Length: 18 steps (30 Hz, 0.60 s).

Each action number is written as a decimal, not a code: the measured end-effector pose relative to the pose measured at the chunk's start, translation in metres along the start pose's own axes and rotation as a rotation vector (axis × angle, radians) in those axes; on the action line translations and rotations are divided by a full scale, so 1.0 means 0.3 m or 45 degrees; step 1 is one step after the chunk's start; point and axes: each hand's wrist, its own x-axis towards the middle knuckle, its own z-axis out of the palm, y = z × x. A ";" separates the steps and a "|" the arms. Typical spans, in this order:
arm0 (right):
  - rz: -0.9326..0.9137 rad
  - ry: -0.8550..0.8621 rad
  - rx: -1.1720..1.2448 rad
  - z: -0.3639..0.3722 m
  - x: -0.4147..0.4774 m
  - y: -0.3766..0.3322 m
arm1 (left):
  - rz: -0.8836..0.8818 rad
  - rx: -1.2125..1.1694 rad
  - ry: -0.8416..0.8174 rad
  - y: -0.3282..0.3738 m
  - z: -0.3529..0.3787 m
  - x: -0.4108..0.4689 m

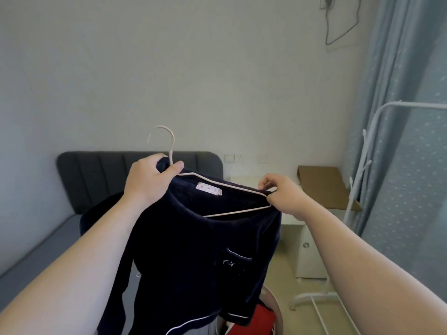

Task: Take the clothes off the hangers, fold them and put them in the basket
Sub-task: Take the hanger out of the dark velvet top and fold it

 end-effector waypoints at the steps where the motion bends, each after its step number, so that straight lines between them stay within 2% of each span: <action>1: 0.045 -0.024 0.041 0.003 0.006 0.011 | -0.001 -0.005 -0.008 -0.012 -0.004 0.002; 4: 0.174 -0.129 0.128 0.016 0.022 0.035 | -0.033 -0.016 0.004 -0.039 -0.007 0.005; 7: 0.261 -0.197 -0.040 0.034 0.026 0.042 | -0.130 -0.197 0.165 -0.050 -0.020 0.021; 10: 0.155 -0.189 0.077 0.057 0.028 0.025 | -0.143 -0.142 0.156 -0.047 -0.022 0.034; 12: 0.027 -0.281 0.320 0.076 0.034 -0.005 | -0.126 -0.090 0.051 -0.046 -0.006 0.023; 14: 0.042 -0.281 0.751 0.103 0.048 -0.037 | -0.138 -0.108 -0.026 -0.053 0.011 0.008; 16: 0.171 -0.142 1.093 0.127 0.070 -0.053 | -0.148 -0.079 -0.093 -0.070 0.021 -0.001; 18: 0.317 0.070 1.254 0.151 0.099 -0.041 | -0.159 -0.023 -0.182 -0.090 0.028 -0.013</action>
